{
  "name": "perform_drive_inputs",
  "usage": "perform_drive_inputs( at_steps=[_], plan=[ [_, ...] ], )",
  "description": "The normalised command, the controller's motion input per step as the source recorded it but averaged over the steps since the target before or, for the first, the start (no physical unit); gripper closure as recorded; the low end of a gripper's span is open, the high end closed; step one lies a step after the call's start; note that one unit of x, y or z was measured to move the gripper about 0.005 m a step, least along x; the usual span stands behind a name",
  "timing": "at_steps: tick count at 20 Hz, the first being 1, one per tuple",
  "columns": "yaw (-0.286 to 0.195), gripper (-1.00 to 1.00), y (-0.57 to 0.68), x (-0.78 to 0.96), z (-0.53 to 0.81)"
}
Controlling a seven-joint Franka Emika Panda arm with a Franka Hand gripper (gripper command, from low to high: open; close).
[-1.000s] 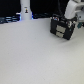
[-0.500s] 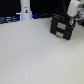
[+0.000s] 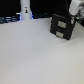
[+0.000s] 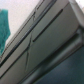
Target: Open the kcup holder, insert the kcup into the holder, and close the kcup holder
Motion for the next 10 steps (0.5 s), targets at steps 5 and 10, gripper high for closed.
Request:
perform_drive_inputs(
  at_steps=[5,10],
  plan=[
    [-0.004,-1.00,0.02,0.02,0.23],
    [-0.011,-1.00,0.03,0.02,0.31]
  ],
)
